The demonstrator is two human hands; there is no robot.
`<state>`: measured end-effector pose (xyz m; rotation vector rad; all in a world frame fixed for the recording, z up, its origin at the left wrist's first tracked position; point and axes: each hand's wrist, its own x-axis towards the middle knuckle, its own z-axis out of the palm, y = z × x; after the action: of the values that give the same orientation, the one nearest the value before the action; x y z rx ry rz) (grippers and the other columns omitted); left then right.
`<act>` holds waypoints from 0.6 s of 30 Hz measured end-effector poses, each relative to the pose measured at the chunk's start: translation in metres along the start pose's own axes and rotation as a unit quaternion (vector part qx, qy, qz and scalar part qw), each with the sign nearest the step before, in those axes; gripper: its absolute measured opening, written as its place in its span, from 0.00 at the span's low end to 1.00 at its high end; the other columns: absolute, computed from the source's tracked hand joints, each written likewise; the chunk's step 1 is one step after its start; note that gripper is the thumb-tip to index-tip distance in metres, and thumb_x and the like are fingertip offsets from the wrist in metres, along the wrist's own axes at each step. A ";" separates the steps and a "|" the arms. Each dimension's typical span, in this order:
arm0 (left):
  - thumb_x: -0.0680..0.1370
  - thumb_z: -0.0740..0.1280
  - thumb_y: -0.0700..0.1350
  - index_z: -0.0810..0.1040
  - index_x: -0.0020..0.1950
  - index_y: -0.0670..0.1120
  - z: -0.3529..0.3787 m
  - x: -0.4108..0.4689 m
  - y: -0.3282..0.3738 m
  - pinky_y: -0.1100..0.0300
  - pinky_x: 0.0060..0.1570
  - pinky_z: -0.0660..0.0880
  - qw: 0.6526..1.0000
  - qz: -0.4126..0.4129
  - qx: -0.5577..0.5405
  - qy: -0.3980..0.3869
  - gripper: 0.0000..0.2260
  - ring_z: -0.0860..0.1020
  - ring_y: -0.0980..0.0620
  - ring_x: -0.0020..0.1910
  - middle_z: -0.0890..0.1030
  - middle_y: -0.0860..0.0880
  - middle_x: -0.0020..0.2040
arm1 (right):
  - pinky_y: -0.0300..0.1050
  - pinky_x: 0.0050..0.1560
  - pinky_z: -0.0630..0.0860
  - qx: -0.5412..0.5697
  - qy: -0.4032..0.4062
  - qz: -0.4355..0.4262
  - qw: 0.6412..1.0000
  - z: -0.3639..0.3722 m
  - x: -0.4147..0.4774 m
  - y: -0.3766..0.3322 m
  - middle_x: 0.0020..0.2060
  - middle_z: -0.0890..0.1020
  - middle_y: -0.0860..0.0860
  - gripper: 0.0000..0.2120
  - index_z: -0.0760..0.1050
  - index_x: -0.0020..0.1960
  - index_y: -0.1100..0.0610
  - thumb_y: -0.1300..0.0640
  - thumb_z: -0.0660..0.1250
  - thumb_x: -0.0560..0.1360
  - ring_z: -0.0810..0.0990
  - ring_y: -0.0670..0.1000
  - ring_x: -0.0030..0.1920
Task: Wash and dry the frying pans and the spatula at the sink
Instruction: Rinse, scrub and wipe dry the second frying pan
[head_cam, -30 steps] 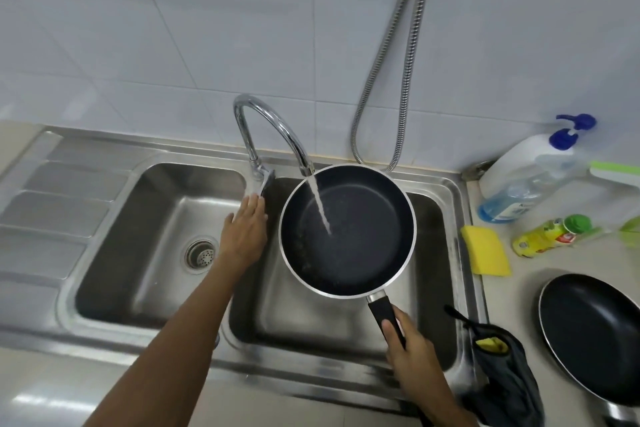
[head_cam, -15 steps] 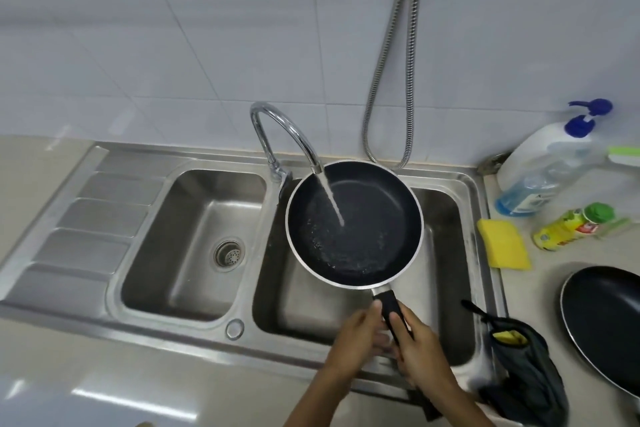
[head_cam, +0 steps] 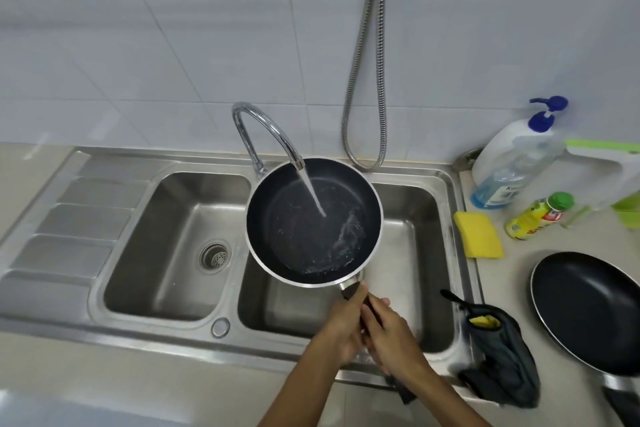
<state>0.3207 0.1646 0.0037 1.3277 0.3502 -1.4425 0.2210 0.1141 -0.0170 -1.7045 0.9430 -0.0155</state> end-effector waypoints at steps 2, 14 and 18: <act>0.82 0.64 0.57 0.81 0.61 0.39 0.007 0.002 -0.012 0.54 0.43 0.81 1.000 -0.011 0.015 0.001 0.22 0.86 0.49 0.50 0.88 0.46 0.51 | 0.42 0.45 0.78 0.004 0.002 0.008 1.000 -0.010 -0.007 0.009 0.46 0.81 0.43 0.15 0.74 0.67 0.34 0.49 0.58 0.84 0.83 0.43 0.43; 0.83 0.64 0.55 0.83 0.48 0.43 0.016 0.016 0.001 0.52 0.46 0.80 0.999 -0.019 0.041 0.015 0.17 0.85 0.49 0.45 0.88 0.47 0.44 | 0.46 0.55 0.80 -0.030 0.002 0.014 0.999 -0.017 0.009 -0.001 0.56 0.82 0.47 0.17 0.70 0.71 0.32 0.46 0.57 0.84 0.84 0.47 0.51; 0.83 0.62 0.56 0.82 0.49 0.44 0.011 0.016 -0.004 0.54 0.44 0.76 0.999 -0.031 0.024 0.015 0.18 0.85 0.51 0.43 0.88 0.48 0.44 | 0.46 0.54 0.79 -0.044 -0.022 0.005 0.999 -0.018 0.006 0.002 0.54 0.82 0.46 0.17 0.69 0.70 0.31 0.45 0.58 0.84 0.84 0.48 0.51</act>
<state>0.3153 0.1492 -0.0082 1.3889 0.3805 -1.4922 0.2158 0.0958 -0.0151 -1.7735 0.9316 0.0711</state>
